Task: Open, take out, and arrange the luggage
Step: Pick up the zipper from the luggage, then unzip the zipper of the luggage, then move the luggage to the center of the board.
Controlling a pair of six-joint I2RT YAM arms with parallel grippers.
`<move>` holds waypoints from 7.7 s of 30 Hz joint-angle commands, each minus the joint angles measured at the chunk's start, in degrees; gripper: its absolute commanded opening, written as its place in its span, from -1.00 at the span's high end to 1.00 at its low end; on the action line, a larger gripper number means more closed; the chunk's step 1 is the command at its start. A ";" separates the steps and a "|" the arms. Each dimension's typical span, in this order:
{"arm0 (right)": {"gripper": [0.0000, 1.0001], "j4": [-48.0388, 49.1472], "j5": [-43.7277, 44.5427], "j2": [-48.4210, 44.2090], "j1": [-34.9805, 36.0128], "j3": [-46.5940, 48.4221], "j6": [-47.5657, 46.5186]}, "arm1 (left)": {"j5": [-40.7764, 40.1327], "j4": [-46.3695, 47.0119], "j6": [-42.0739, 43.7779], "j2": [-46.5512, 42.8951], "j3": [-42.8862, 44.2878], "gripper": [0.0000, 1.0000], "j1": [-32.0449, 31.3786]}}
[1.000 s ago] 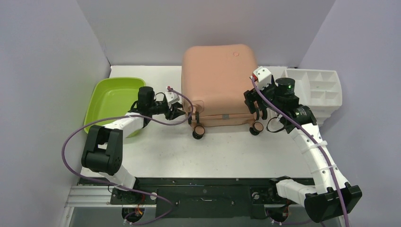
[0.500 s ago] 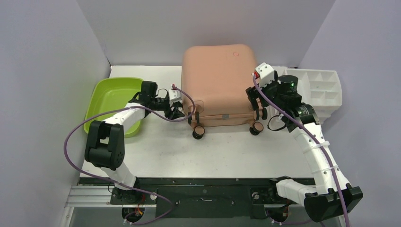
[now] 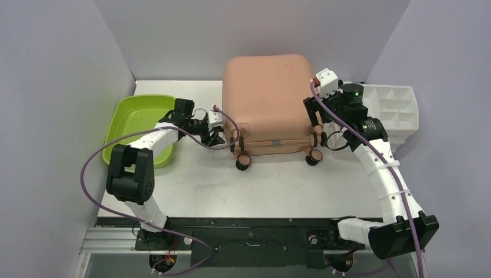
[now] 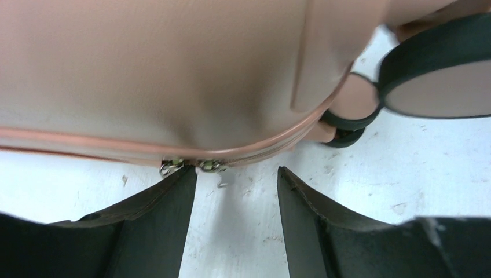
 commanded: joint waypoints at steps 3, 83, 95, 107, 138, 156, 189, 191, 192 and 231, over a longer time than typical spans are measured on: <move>-0.50 2.84 3.95 1.91 -1.15 3.53 1.99 | -6.27 1.19 1.37 2.57 1.08 -0.01 1.81; -0.47 5.57 10.09 12.46 -1.99 5.92 5.87 | -2.37 9.73 -5.62 1.97 -0.15 0.18 -1.28; -0.47 4.12 10.75 16.27 -3.82 10.25 6.96 | -2.56 7.56 -4.44 2.68 1.16 0.57 -1.53; -0.47 2.88 7.50 19.27 -4.57 11.79 7.37 | -1.70 3.17 -1.16 0.12 0.01 1.00 -1.48; -0.41 0.36 -9.45 24.65 -4.54 10.95 13.39 | -12.49 7.34 -8.65 -15.25 -14.06 1.00 -11.18; -0.38 -0.04 -15.29 26.21 -4.63 9.92 16.53 | -14.93 17.85 -20.03 -18.92 -19.79 1.00 -18.60; -0.52 -16.63 -11.27 22.11 -7.12 11.84 6.13 | -17.06 27.41 -31.30 -19.11 -21.83 1.00 -16.29; -0.52 -17.53 -10.93 20.34 -7.86 9.99 5.11 | -17.34 27.82 -31.45 -19.11 -21.96 1.00 -16.13; -0.52 -17.92 -10.42 19.85 -8.09 9.43 4.76 | -17.39 27.94 -31.53 -19.13 -21.91 1.00 -16.04; 0.42 -5.15 -14.08 16.41 8.57 -2.25 12.77 | -21.12 26.14 -28.50 -21.71 -21.90 1.00 -2.51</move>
